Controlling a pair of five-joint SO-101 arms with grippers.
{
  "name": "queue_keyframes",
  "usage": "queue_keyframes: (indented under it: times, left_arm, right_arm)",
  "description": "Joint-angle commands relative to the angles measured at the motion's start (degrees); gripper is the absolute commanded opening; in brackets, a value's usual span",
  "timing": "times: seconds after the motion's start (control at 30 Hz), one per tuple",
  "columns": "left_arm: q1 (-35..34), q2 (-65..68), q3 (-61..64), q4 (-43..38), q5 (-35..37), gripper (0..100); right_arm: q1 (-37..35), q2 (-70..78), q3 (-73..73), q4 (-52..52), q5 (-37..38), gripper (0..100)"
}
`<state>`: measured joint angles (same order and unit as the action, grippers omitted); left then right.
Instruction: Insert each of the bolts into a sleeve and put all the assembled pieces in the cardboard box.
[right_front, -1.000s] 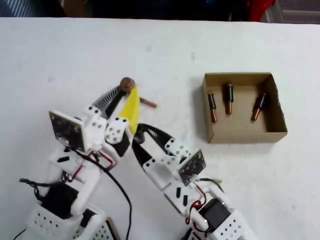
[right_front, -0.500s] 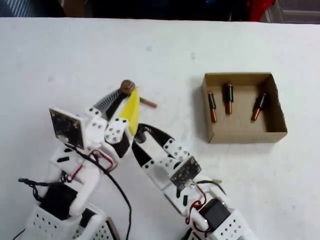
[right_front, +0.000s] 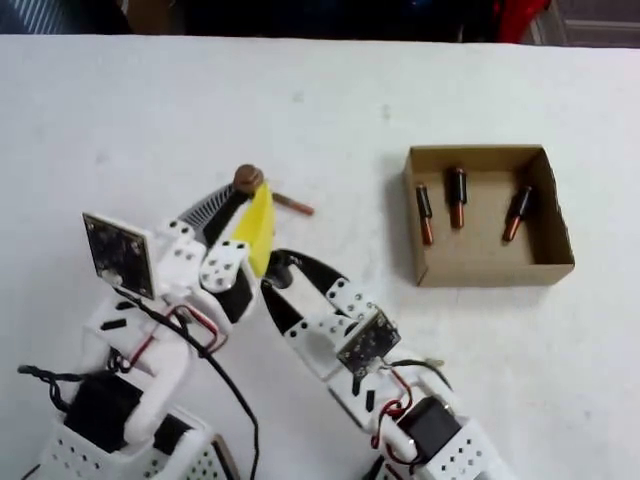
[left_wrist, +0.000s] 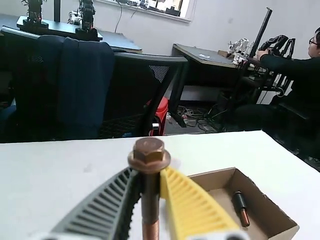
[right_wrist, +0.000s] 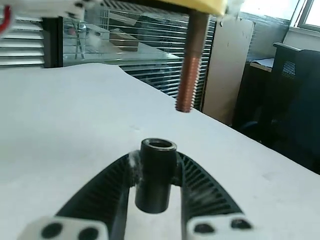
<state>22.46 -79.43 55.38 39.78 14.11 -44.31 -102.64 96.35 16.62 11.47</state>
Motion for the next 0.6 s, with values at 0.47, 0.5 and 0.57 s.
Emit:
queue_keyframes:
  times: [0.47, 0.5, 0.57]
  left_arm:
    - [3.03, -11.21, 3.78, 1.58, 0.0, 2]
    - [3.03, -11.74, 4.57, 1.49, 0.0, 2]
    - [3.03, -12.18, 5.54, 0.0, 0.0, 2]
  right_arm:
    - [2.86, -0.4, 0.53, -0.13, -1.93, 1.6]
    - [2.95, -0.4, 0.53, -0.13, -2.73, 1.6]
    - [2.95, -0.4, 0.53, -0.13, -2.99, 1.6]
